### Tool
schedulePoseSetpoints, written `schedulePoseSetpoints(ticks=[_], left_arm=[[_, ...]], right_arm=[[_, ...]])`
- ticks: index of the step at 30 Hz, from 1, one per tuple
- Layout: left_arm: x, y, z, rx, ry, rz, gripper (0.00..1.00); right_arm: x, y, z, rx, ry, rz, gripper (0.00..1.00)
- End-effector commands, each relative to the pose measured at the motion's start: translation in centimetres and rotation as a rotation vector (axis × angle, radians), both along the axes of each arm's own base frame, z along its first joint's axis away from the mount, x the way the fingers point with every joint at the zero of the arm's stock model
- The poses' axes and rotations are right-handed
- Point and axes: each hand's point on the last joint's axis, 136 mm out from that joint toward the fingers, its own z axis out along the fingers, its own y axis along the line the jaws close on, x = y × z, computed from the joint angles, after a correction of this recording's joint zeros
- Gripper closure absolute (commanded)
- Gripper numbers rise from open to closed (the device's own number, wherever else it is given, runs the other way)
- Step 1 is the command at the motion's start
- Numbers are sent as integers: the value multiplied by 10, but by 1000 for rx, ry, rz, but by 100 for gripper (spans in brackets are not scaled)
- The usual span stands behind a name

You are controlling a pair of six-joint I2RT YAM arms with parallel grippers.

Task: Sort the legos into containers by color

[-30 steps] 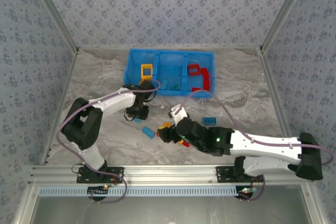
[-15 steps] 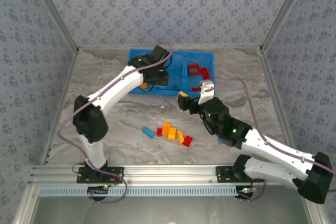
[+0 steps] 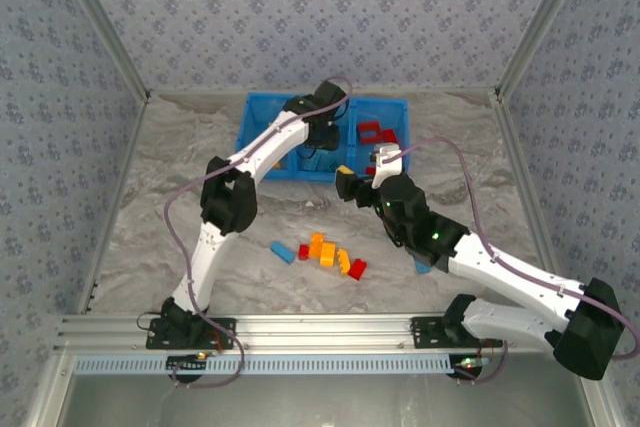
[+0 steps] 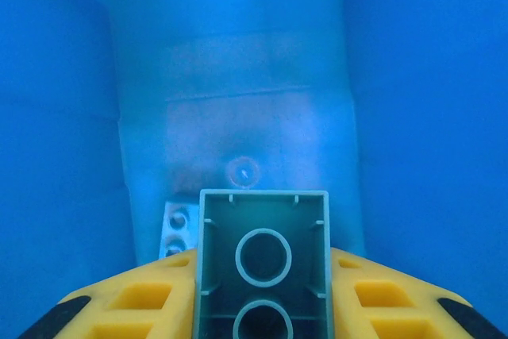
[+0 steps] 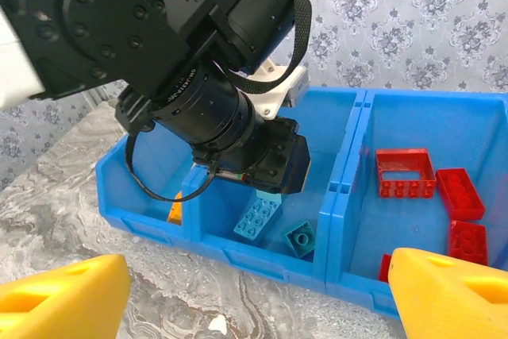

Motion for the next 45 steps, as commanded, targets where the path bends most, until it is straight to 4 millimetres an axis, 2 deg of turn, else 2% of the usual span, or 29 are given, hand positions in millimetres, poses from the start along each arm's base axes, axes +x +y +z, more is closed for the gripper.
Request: schedulePoseSetpoints(ticks=[1,4,7,12,18,21,24,28,32,38,42,45], left_arm=[[3,-5,0,-50,31,-18,62],[0,-6,-1,-62,55,-23,47],[-5,-6,14,-80,49,-15,36],[-14,-3,63,-127,-12,5,32],[-40,3,145,-232,-142,14,32],[-63,13,186,-293,-209,17,33],[-95,28,225,-348,-285,0,34],[-149,55,250,-413,-336,-53,32],[-206,75,249,-502,-320,-141,31],[-278,109,208,-545,-190,-189,31],[-311,127,190,-586,-144,-188,30],[-326,139,176,-609,-126,-161,31]], right_arm=[[-1,3,17,47,-15,7,13],[-3,4,15,44,-8,13,13],[-5,2,11,35,0,11,12],[-10,-5,9,19,7,5,12],[-19,-24,22,-10,-6,-19,13],[-24,-31,26,-28,6,-26,13],[-30,-33,23,-47,38,-22,14],[-38,-29,14,-64,93,-18,15],[-47,-22,2,-85,158,-35,16],[-61,-8,-22,-183,290,-41,19],[-78,-2,-54,-321,420,-15,21],[-90,13,-78,-378,509,45,22]])
